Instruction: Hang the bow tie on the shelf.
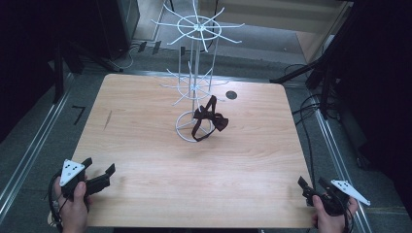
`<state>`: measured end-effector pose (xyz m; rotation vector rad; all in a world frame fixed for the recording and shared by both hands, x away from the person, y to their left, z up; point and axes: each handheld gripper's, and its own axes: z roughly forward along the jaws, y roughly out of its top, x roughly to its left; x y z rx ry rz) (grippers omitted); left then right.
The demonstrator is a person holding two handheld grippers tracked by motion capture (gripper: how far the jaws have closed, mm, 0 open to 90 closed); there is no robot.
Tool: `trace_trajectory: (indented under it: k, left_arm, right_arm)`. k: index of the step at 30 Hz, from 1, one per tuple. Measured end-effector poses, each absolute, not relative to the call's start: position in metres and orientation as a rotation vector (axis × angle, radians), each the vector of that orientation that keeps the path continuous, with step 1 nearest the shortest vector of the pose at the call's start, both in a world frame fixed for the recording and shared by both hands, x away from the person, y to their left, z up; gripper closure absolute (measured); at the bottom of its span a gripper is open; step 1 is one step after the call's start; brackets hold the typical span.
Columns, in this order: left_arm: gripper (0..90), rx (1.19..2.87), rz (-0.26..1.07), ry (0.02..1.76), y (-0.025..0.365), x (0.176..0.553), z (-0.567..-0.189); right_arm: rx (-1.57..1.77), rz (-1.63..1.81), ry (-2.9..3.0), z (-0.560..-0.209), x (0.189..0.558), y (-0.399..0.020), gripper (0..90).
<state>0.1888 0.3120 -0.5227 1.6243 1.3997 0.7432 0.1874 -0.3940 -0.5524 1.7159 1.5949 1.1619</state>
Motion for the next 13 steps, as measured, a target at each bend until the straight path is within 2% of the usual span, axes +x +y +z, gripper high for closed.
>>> trace_trajectory:
  k: [13]
  left_arm:
    - [14.1,1.625,0.744,1.401,0.3120,0.1889,-0.5228]
  right_arm:
    - [1.710,1.147,1.590,-0.5521,0.1847,-0.3915,16.2]
